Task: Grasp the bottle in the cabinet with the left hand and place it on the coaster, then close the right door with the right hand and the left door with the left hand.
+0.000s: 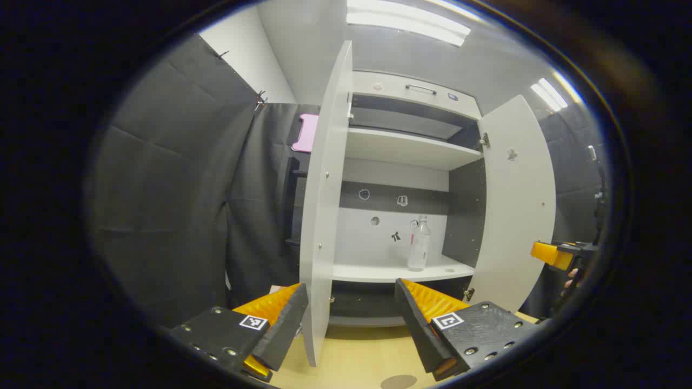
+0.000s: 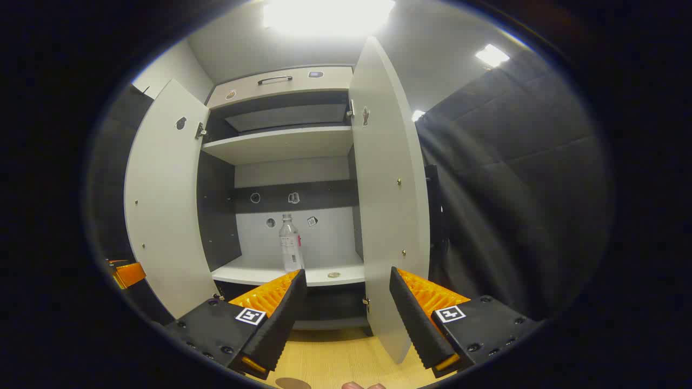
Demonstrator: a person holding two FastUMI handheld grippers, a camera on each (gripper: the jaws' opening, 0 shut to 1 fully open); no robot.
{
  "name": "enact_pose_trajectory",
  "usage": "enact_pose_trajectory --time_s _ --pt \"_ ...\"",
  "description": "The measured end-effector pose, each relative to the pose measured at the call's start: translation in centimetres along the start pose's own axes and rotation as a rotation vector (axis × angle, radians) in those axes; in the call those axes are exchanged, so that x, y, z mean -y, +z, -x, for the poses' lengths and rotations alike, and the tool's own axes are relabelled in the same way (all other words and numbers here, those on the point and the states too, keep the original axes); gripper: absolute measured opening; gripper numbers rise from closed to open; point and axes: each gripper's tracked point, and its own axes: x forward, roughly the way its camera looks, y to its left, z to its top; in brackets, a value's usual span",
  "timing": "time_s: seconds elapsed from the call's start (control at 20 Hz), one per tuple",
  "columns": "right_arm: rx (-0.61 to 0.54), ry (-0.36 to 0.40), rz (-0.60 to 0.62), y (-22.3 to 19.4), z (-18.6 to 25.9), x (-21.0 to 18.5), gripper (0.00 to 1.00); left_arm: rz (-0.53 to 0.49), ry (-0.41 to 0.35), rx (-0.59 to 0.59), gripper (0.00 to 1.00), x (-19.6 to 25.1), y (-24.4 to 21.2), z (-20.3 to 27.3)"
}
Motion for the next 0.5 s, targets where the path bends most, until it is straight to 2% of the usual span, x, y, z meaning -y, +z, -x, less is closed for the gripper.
enact_pose_trajectory --time_s 0.3,0.35,0.5 --pt "-0.041 -0.014 -0.014 -1.5 0.1 -0.2 0.98 -0.016 -0.049 -0.023 1.00 0.7 -0.6 0.2" --pt "-0.045 -0.021 -0.019 -1.6 0.1 0.0 0.98 -0.015 -0.063 -0.028 0.94 1.0 -0.8 0.3" --pt "-0.057 -0.045 -0.025 -2.1 0.3 0.7 0.98 -0.022 -0.098 -0.041 0.94 1.7 -1.0 0.3"
